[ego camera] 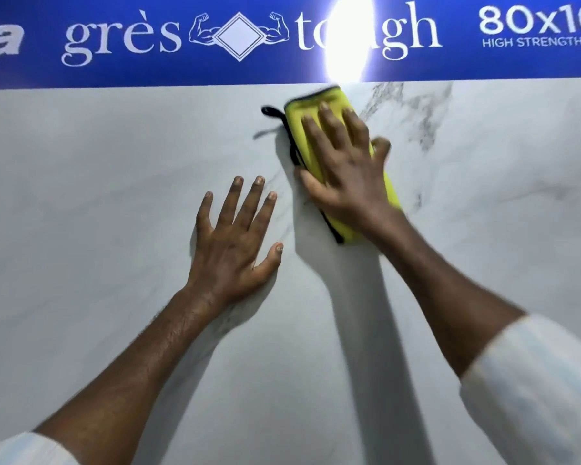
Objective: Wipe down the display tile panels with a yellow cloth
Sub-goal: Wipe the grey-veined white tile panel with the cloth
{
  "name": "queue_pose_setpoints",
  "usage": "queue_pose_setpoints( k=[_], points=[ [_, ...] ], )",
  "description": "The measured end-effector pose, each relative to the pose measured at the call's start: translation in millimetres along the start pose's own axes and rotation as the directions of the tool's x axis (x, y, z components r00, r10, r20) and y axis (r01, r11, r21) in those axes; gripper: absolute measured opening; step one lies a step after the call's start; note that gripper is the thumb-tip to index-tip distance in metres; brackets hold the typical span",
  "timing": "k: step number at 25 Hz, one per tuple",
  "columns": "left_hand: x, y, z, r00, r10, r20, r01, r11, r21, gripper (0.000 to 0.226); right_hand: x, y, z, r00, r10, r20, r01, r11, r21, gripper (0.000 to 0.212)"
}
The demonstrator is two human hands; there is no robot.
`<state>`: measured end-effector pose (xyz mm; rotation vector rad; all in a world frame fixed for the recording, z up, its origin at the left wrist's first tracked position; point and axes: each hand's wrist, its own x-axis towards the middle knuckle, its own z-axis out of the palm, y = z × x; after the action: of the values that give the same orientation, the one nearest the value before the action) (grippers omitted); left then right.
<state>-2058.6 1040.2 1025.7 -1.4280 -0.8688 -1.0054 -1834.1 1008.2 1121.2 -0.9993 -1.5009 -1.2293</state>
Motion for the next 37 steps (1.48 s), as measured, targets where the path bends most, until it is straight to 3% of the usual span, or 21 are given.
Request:
queue_pose_setpoints(
  k=[5, 11, 14, 17, 20, 22, 24, 29, 33, 37],
  points=[
    [-12, 1, -13, 1.000, 0.023, 0.017, -0.022, 0.996, -0.081, 0.071, 100, -2, -9, 0.994, 0.093, 0.055, -0.093, 0.996, 0.002, 0.079],
    [-101, -42, -32, 0.992, 0.060, 0.108, -0.060, 0.998, -0.001, 0.072, -68, -35, 13, 0.983, -0.179, -0.035, 0.178, 0.984, -0.018, 0.080],
    [-112, -41, -20, 0.993, 0.049, 0.106, -0.051, 0.999, 0.017, 0.071, -136, -64, 18, 0.988, -0.157, -0.005, 0.157, 0.987, -0.012, 0.078],
    [-112, -38, -15, 0.998, 0.048, 0.038, -0.048, 0.999, -0.007, 0.070, -74, -60, 15, 0.991, -0.137, -0.007, 0.137, 0.990, -0.013, 0.079],
    [-114, -41, -15, 0.999, 0.045, 0.022, -0.044, 0.998, -0.050, 0.070, 20, -67, 8, 1.000, 0.003, 0.014, -0.003, 1.000, 0.006, 0.080],
    [-116, -43, -13, 0.997, 0.077, 0.022, -0.075, 0.994, -0.079, 0.070, 43, -75, 15, 0.996, 0.084, 0.006, -0.084, 0.996, -0.018, 0.081],
    [-115, -43, -11, 0.996, 0.091, 0.015, -0.089, 0.991, -0.100, 0.069, 33, -83, 19, 0.997, 0.075, -0.034, -0.076, 0.997, -0.018, 0.079],
    [-118, -40, -12, 0.997, 0.064, 0.044, -0.057, 0.990, -0.132, 0.070, -77, -113, 27, 0.999, 0.005, -0.054, -0.011, 0.995, -0.098, 0.072],
    [-112, -44, -19, 0.994, 0.057, 0.098, -0.041, 0.986, -0.159, 0.069, -184, -146, 24, 0.992, 0.126, -0.029, -0.128, 0.989, -0.076, 0.071],
    [-167, -48, -40, 0.994, 0.104, 0.039, -0.087, 0.948, -0.307, 0.067, -318, -177, 27, 0.983, 0.167, 0.071, -0.163, 0.985, -0.060, 0.070]
  ],
)
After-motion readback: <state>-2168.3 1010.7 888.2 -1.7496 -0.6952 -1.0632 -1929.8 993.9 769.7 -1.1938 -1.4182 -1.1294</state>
